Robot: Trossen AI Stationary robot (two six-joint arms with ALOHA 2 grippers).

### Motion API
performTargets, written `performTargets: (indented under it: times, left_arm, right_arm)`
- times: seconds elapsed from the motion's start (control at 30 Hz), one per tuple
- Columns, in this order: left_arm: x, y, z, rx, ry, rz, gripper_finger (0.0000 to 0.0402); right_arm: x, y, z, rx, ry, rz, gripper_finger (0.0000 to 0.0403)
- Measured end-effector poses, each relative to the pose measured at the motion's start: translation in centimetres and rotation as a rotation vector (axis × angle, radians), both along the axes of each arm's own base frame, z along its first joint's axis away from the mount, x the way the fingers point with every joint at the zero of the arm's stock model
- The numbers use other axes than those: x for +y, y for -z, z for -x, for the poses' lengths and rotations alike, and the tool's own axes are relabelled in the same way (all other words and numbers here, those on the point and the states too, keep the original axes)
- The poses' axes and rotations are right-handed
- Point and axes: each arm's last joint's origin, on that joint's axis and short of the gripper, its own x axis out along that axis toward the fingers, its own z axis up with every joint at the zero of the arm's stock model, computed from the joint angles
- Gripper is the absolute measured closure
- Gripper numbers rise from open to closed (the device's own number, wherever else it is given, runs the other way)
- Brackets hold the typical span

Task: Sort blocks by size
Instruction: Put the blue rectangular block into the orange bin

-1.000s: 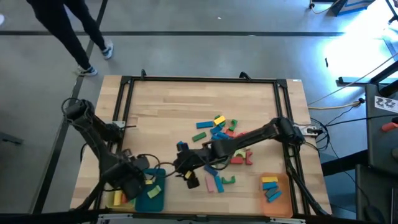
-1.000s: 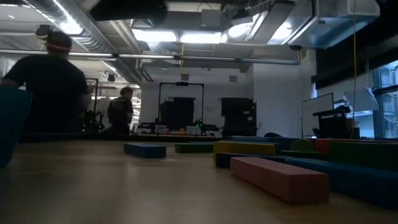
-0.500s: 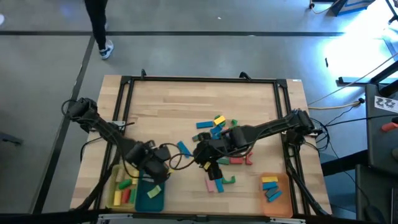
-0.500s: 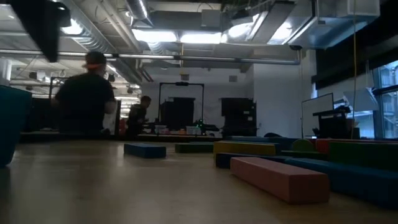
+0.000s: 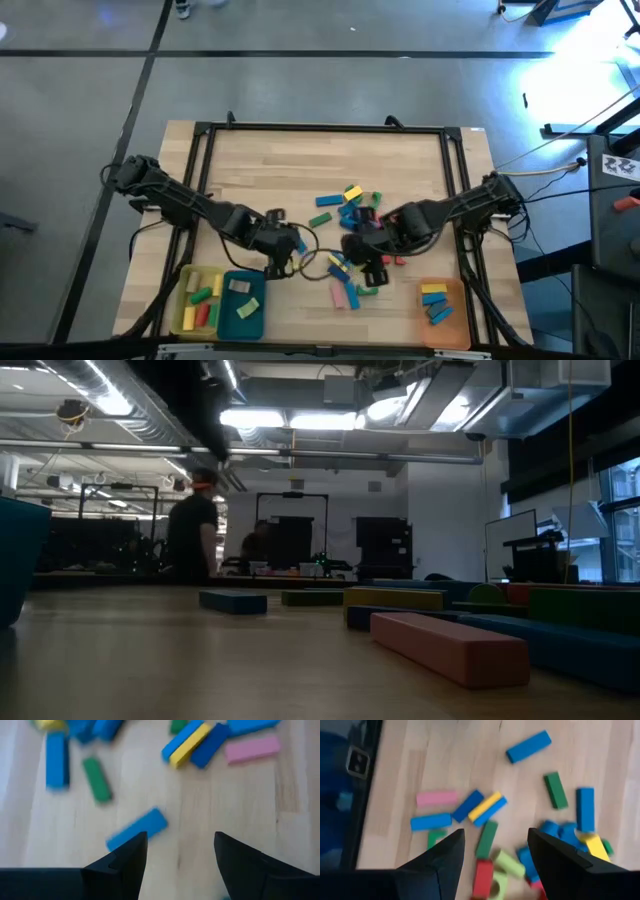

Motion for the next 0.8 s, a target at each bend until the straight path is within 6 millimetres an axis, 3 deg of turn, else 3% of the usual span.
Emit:
performTargets:
  times: [0.17,0.43,0.8]
  left_arm:
    - [-0.4,1.7,-1.6,0.011,0.247,-0.111,0.0192]
    - [-0.7,5.7,-3.1,0.136,0.368,-0.19,0.0192]
    - [2.3,8.3,-4.7,0.237,0.325,-0.214,0.0192]
  right_arm:
    - [1.0,-0.6,2.7,0.035,0.042,0.144,0.0182]
    - [2.1,-1.3,7.4,-0.002,0.071,0.268,0.0182]
    - [-1.0,1.9,12.3,-0.177,0.2,0.139,0.0182]
